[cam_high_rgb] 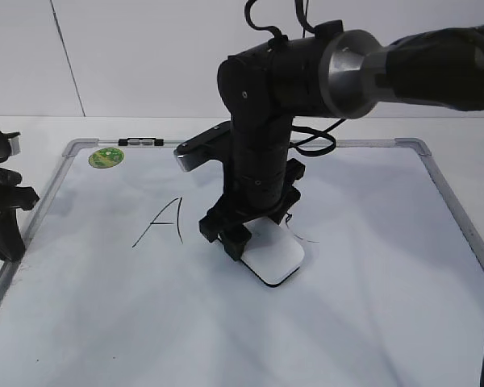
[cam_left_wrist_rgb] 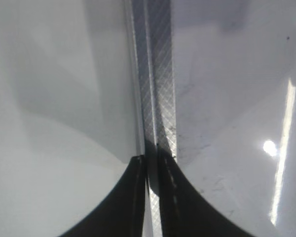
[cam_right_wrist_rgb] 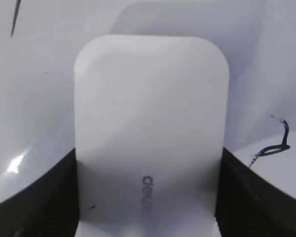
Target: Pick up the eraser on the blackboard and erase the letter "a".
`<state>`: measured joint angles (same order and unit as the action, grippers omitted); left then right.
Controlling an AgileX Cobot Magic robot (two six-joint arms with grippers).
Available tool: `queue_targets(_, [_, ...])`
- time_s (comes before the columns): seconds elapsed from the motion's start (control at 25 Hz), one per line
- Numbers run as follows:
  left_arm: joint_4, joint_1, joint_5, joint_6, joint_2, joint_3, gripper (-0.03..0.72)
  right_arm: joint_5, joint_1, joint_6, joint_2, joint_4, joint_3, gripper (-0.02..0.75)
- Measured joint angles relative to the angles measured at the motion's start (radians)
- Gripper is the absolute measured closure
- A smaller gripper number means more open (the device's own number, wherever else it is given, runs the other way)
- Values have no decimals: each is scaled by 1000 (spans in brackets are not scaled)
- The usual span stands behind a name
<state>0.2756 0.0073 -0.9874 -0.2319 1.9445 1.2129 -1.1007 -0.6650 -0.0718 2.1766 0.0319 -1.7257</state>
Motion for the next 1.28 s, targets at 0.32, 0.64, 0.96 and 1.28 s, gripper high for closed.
queue_targets(0.32, [0,0,2,0,1,0,646,-3,121,6,0,-21,0,174])
queue_targets(0.64, [0,0,2,0,1,0,645,-11,259,10,0,-23,-4,175])
queue_targets(0.96, [0,0,0,0,1,0,645,-15,135,7,0,12,-6,175])
queue_targets(1.28, [0,0,0,0,1,2,643,-3,1,3,1,16,-6,175])
